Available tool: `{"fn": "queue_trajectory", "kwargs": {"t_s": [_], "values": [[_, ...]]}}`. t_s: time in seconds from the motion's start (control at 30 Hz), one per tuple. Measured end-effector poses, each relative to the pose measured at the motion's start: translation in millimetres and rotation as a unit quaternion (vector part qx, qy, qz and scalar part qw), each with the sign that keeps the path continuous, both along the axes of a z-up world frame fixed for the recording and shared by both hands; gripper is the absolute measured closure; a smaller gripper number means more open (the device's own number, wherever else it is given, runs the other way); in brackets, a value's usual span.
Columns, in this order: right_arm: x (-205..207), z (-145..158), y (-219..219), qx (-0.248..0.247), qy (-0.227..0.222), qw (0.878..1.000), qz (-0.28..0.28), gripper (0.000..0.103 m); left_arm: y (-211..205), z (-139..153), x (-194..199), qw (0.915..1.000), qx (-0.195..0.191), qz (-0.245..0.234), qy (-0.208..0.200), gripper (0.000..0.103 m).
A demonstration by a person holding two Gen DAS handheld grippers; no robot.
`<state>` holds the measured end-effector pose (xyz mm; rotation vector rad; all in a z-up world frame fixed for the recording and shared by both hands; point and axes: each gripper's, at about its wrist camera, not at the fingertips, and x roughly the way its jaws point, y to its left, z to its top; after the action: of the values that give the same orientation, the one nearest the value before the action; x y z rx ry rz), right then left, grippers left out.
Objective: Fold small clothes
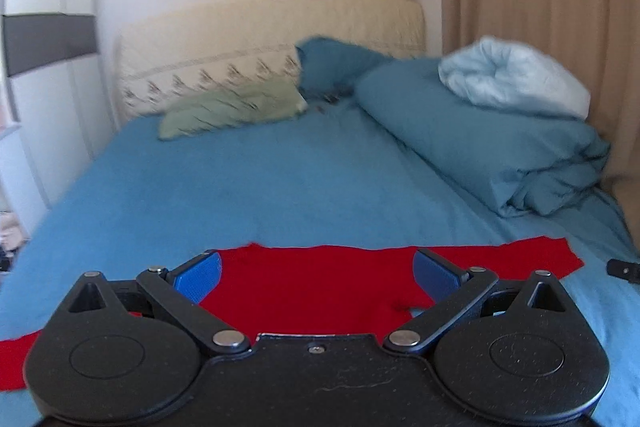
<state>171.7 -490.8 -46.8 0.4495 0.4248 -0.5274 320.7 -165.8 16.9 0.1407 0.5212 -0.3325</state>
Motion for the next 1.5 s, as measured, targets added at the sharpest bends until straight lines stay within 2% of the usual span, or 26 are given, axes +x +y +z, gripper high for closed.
{"fn": "queue_trajectory", "kwargs": {"t_s": [0.2, 0.27, 0.4, 0.47, 0.53, 0.67, 0.73, 0.8, 0.83, 0.9, 0.97, 1.07, 1.17, 1.27, 1.4, 1.5], "values": [[42.4, -66.9, -71.0, 0.066, -0.024, 0.996, -0.061, 0.0, -52.4, -57.7, 83.4, 0.9979, -0.016, -0.007, 0.062, 0.0], [54.6, -85.4, -88.1, 0.086, -0.017, 0.993, -0.08, 0.0, -66.6, -73.6, 101.9, 0.9962, -0.013, -0.01, 0.086, 0.0], [78.0, -113.8, -111.7, 0.095, 0.008, 0.991, -0.093, 0.0, -97.0, -114.4, 143.5, 0.989, 0.012, 0.001, 0.147, 0.0], [89.7, -127.0, -122.4, 0.1, 0.017, 0.99, -0.097, 0.009, -111.1, -136.0, 158.2, 0.9851, 0.026, 0.007, 0.17, 0.0], [102.5, -141.2, -134.4, 0.114, 0.034, 0.988, -0.1, 0.022, -122.7, -155.3, 164.8, 0.9836, 0.042, 0.011, 0.175, 0.0], [114.9, -153.9, -141.0, 0.105, 0.043, 0.988, -0.108, 0.028, -141.4, -189.0, 175.6, 0.982, 0.071, 0.013, 0.174, 0.0], [119.7, -153.1, -141.1, 0.097, 0.047, 0.988, -0.109, 0.037, -149.3, -204.2, 181.5, 0.9794, 0.082, 0.015, 0.184, 0.0], [124.1, -151.8, -141.5, 0.09, 0.057, 0.989, -0.106, 0.065, -153.7, -216.9, 186.2, 0.976, 0.094, 0.016, 0.196, 0.0], [125.9, -150.5, -141.2, 0.087, 0.063, 0.989, -0.104, 0.072, -152.9, -220.5, 185.8, 0.9771, 0.09, 0.016, 0.192, 0.0], [128.2, -145.7, -139.2, 0.084, 0.069, 0.989, -0.099, 0.081, -151.0, -223.0, 183.3, 0.9787, 0.088, 0.011, 0.185, 0.0], [131.7, -135.6, -134.6, 0.08, 0.075, 0.989, -0.097, 0.082, -148.1, -220.2, 186.9, 0.9765, 0.085, 0.003, 0.198, 0.0], [136.3, -108.9, -119.9, 0.073, 0.057, 0.992, -0.079, 0.082, -135.9, -202.7, 190.1, 0.9757, 0.064, 0.0, 0.21, 0.001], [151.4, -67.2, -90.0, 0.055, 0.031, 0.997, -0.034, 0.082, -106.3, -172.4, 184.9, 0.9813, 0.041, 0.007, 0.188, 0.001], [180.4, -20.7, -41.7, 0.026, 0.004, 0.999, 0.039, 0.082, -60.3, -141.6, 183.1, 0.9821, 0.013, 0.007, 0.188, 0.001], [232.7, 25.1, 44.7, 0.003, -0.032, 0.987, 0.155, 0.082, 9.7, -107.6, 173.8, 0.9858, 0.008, 0.03, 0.165, 0.0], [275.4, 35.0, 124.2, 0.014, -0.047, 0.968, 0.247, 0.082, 67.4, -94.0, 169.0, 0.9866, 0.009, 0.06, 0.151, 0.0]]}}
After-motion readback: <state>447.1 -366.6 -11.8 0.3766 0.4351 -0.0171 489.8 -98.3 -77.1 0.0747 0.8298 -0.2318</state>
